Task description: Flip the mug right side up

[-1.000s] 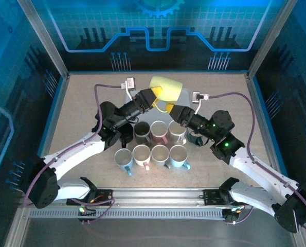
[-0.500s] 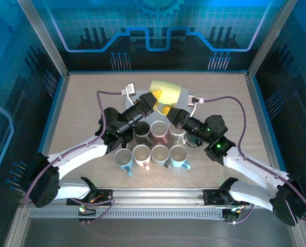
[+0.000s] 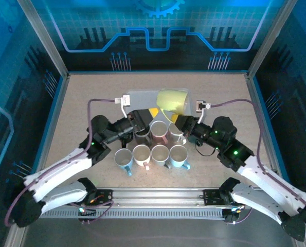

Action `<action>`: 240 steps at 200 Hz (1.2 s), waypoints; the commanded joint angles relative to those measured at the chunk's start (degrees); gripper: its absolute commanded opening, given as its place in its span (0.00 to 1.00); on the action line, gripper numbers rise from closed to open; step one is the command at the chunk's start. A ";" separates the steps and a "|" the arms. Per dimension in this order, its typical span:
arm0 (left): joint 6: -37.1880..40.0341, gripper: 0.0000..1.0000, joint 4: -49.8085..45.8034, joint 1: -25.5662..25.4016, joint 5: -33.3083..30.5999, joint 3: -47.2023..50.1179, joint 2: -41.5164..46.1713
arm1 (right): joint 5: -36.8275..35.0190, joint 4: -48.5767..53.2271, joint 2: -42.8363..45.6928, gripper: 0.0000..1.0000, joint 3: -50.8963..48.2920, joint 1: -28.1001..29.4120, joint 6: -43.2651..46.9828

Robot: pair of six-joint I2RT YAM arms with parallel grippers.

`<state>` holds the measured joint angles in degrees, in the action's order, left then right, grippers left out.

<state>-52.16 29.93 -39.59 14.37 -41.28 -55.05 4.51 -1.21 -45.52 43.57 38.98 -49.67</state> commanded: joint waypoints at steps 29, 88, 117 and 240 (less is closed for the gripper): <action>26.39 0.99 -38.44 -0.22 -6.29 -5.81 13.99 | -12.18 46.01 6.17 0.00 16.55 0.83 20.26; 35.60 0.99 -44.71 -0.27 -10.34 -5.35 18.23 | -18.75 78.47 3.02 0.00 26.37 0.91 22.48; 37.07 0.99 -43.86 -0.28 -9.94 -4.71 17.94 | -17.82 84.33 -0.88 0.00 25.90 1.00 20.54; 39.94 0.99 -44.26 -0.30 -9.49 -2.94 19.36 | -30.28 77.74 -7.58 0.00 10.45 14.32 0.77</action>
<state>-13.43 -14.37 -39.59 4.73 -45.15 -36.29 -19.25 79.77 -52.12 55.27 50.68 -40.71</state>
